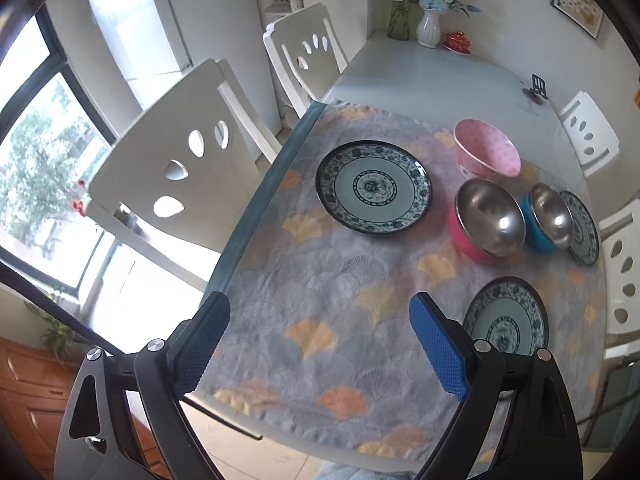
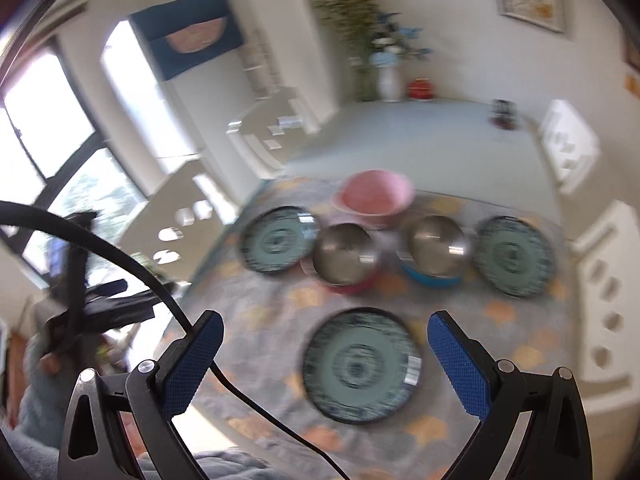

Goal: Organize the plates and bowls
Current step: 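Grasp the rim of the nearest blue-and-white plate with the left gripper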

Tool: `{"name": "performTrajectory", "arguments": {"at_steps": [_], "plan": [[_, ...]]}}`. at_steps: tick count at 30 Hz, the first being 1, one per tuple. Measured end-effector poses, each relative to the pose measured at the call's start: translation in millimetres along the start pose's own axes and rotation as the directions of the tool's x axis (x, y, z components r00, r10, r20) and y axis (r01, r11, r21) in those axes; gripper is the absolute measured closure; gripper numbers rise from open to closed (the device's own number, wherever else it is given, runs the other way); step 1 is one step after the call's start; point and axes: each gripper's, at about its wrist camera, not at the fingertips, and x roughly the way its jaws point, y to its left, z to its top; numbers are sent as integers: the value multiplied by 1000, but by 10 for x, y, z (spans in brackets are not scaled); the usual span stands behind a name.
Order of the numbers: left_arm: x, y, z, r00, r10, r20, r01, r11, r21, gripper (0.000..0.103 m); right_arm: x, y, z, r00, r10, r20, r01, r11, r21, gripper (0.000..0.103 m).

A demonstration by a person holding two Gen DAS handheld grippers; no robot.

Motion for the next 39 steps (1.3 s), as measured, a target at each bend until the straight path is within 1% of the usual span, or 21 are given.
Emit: {"name": "performTrajectory", "arguments": {"at_steps": [3, 5, 8, 10, 12, 13, 14, 16, 21, 24, 25, 26, 27, 28, 29, 30, 31, 32, 34, 37, 39], "plan": [[269, 84, 142, 1000, -17, -26, 16, 1000, -18, 12, 317, 69, 80, 994, 105, 9, -105, 994, 16, 1], [476, 155, 287, 999, 1, -44, -3, 1000, -30, 12, 550, 207, 164, 994, 106, 23, -106, 994, -13, 1], [833, 275, 518, 997, -23, -72, 18, 997, -71, 12, 1111, 457, 179, 960, 278, -20, -279, 958, -73, 1], [1127, 345, 651, 992, -80, -94, 71, 993, -98, 12, 1543, 468, 116, 945, 322, -54, -322, 947, 11, 2], [1443, 401, 734, 985, -115, -127, 98, 986, -134, 12, 2077, 415, 49, 942, 318, -107, -303, 943, 135, 14], [1593, 420, 762, 981, -127, -145, 105, 984, -147, 13, 2282, 388, 24, 947, 287, -141, -262, 950, 173, 24], [1756, 434, 785, 976, -142, -163, 116, 980, -159, 13, 2426, 348, 9, 952, 256, -165, -222, 954, 201, 30], [1968, 429, 809, 974, -139, -179, 109, 980, -168, 14, 2653, 280, -20, 960, 227, -162, -183, 951, 249, 32], [2286, 286, 846, 972, -119, -202, 95, 988, -126, 15, 3012, 83, 60, 979, 164, -119, -111, 925, 362, 32], [2318, 220, 845, 980, -106, -167, 87, 989, -115, 13, 3217, -27, 86, 982, 148, -119, -80, 891, 447, 32], [2315, 204, 847, 981, -104, -164, 86, 990, -115, 13, 3256, -95, 74, 982, 144, -126, -66, 874, 481, 35], [2311, 190, 854, 981, -106, -164, 88, 990, -114, 14, 3287, -136, 62, 981, 147, -127, -62, 858, 509, 46], [2303, 177, 856, 980, -109, -165, 92, 990, -111, 14, 3275, -182, 66, 984, 138, -115, -57, 846, 531, 49], [2291, 164, 855, 980, -113, -164, 97, 990, -104, 18, 3251, -193, 71, 986, 132, -99, -57, 839, 542, 58], [2257, 142, 855, 980, -119, -159, 106, 990, -88, 31, 3253, -213, 83, 986, 133, -102, -56, 838, 544, 73], [2230, 116, 868, 980, -126, -153, 115, 990, -77, 40, 3270, -235, 88, 984, 131, -117, -48, 841, 539, 80], [2174, 89, 862, 979, -136, -152, 127, 990, -64, 58, 3275, -248, 82, 984, 133, -120, -48, 842, 537, 90], [2144, 70, 858, 977, -142, -159, 134, 989, -60, 70, 3285, -270, 69, 982, 153, -116, -67, 838, 541, 90], [2075, 16, 824, 965, -182, -189, 175, 983, -52, 82, 3263, -280, 46, 977, 177, -118, -85, 833, 547, 90], [1982, 23, 700, 966, -174, -193, 167, 985, -50, 82, 3156, -212, 2, 974, 185, -134, -90, 851, 517, 90], [1947, 90, 542, 959, -196, -206, 182, 980, -83, 82, 3145, -203, -49, 967, 207, -147, -101, 844, 526, 90]]}}
